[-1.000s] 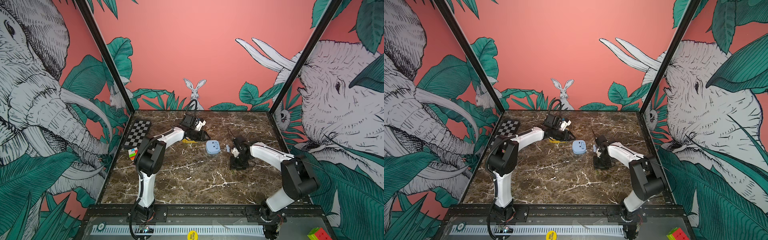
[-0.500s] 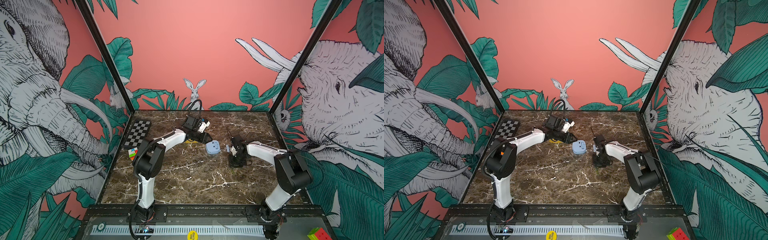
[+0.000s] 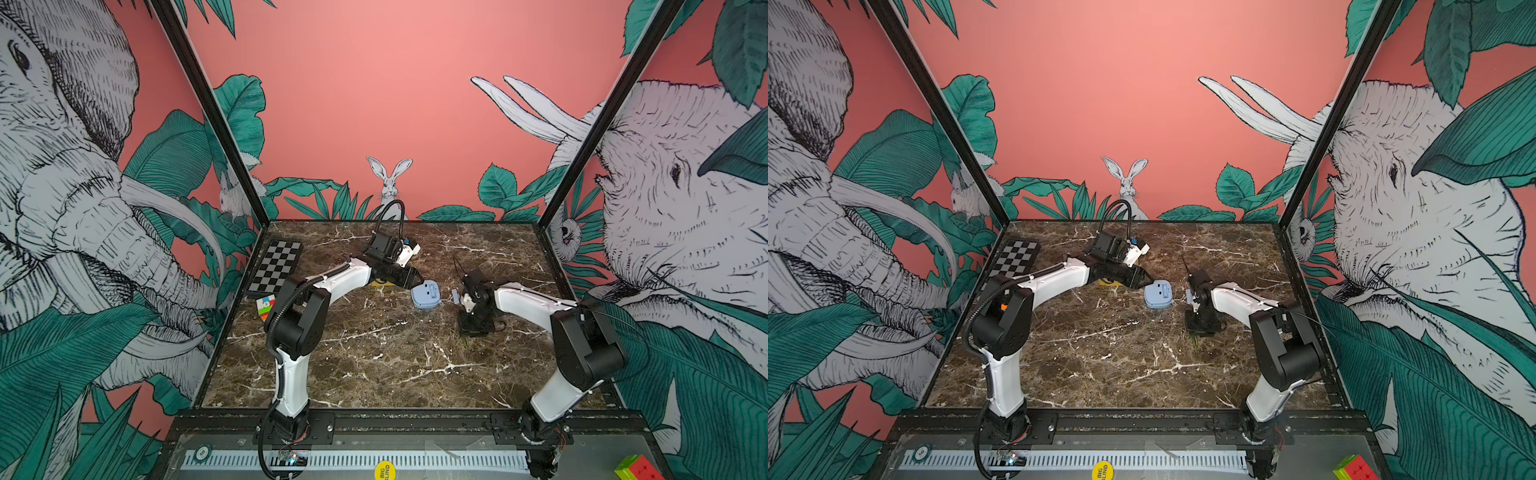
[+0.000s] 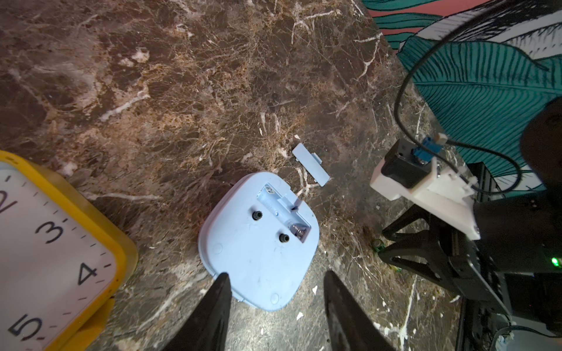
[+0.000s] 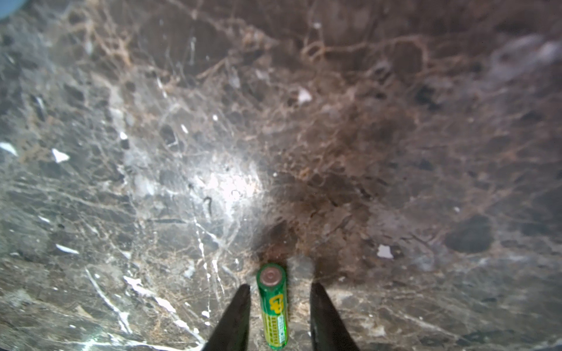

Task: Insert the battery into the alarm
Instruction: Pick up the battery at the center of the board.

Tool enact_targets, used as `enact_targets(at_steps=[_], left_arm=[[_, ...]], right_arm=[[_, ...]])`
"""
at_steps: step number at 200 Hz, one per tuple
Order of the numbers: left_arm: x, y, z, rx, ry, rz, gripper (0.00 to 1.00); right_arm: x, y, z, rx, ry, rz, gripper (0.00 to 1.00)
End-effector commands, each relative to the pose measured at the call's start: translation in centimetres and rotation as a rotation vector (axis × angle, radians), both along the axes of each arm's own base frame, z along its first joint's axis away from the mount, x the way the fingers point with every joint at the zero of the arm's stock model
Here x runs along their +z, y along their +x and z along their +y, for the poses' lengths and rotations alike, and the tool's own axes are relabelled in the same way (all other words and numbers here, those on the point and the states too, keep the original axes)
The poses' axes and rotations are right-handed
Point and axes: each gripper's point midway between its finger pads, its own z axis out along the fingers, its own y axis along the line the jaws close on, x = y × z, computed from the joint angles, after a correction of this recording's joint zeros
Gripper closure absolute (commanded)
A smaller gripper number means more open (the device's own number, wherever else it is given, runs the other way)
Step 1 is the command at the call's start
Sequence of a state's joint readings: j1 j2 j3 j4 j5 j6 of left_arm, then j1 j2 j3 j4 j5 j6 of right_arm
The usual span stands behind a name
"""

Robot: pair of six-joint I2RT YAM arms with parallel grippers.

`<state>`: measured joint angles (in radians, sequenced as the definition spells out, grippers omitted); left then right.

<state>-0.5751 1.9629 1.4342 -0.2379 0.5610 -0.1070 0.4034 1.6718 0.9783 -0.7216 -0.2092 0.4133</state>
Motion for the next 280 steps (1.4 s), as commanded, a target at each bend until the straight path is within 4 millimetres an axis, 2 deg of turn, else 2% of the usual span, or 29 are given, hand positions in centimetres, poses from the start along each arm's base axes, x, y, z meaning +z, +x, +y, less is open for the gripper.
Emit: enact_targets(at_steps=[1,49,88,120,140,168,176,180,188,198,240,280], left_arm=[[1.8,-0.9,0.2,-0.034,-0.003,-0.051,0.49],[1.7,-1.4,0.4,-0.079,0.027,-0.100,0.48],[2.2,-2.2,0.2,-0.147,0.053,-0.193,0.45],[3.2,-3.8,-0.6,-0.262,0.061,-0.376,0.40],[4.1,-5.6,-1.5,-0.390,0.046,-0.554,0.32],[5.3,-7.1,-2.2,-0.527,0.006,-0.745,0.25],[5.8,-7.1,-2.2,-0.547,0.006,-0.818,0.18],[6.0,-8.2,-3.1,-0.584,-0.003,-0.859,0.13],[6.5,-8.7,-3.5,-0.610,-0.011,-0.944,0.02],[6.9,-9.4,-3.8,-0.645,-0.022,-1.036,0.01],[5.4,-13.3,-5.1,-0.877,0.032,-1.264,0.01],[3.2,-14.1,-6.3,-0.962,0.086,-1.374,0.01]], right_arm=[[0.0,-0.4,0.4,0.021,0.006,0.020,0.73],[-0.6,-1.2,0.7,0.038,0.017,0.044,0.77],[-0.7,-1.2,0.5,0.033,0.003,0.050,0.85],[0.8,-0.2,1.6,0.013,0.056,0.033,0.90],[2.6,0.7,2.8,-0.003,0.121,0.032,0.92],[4.8,2.0,3.8,-0.014,0.216,0.077,0.92],[5.4,2.4,4.1,-0.009,0.245,0.099,0.92],[5.7,2.6,4.1,-0.009,0.257,0.108,0.92],[6.1,2.9,4.2,-0.006,0.275,0.126,0.92],[6.8,3.5,4.3,-0.001,0.299,0.138,0.92],[8.2,4.3,5.4,-0.008,0.396,0.195,0.92],[9.1,4.1,6.0,-0.012,0.447,0.222,0.92]])
